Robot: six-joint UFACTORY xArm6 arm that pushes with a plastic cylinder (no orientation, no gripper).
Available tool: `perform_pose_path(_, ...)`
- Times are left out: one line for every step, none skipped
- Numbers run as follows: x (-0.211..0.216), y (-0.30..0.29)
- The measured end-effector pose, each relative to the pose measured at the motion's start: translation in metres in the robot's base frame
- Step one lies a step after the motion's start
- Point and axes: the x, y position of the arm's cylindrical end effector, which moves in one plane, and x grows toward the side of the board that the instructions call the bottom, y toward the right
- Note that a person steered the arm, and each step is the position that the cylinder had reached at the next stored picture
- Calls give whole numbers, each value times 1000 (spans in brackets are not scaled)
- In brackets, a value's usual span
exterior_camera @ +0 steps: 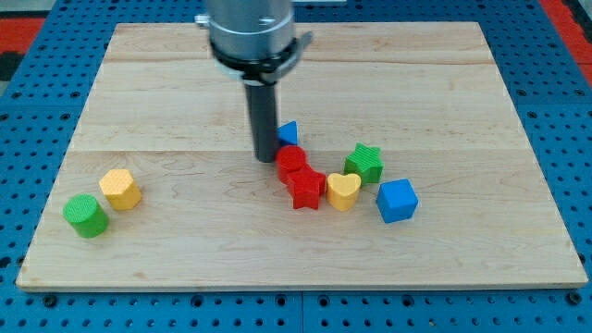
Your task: Place the blue triangle to the top right of the red circle
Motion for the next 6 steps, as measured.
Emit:
perform_pose_path(-11,4)
perform_pose_path(-23,18)
perform_pose_path(-30,-23)
perform_pose_path(-52,10)
perform_pose_path(-71,47)
perform_pose_path(-71,47)
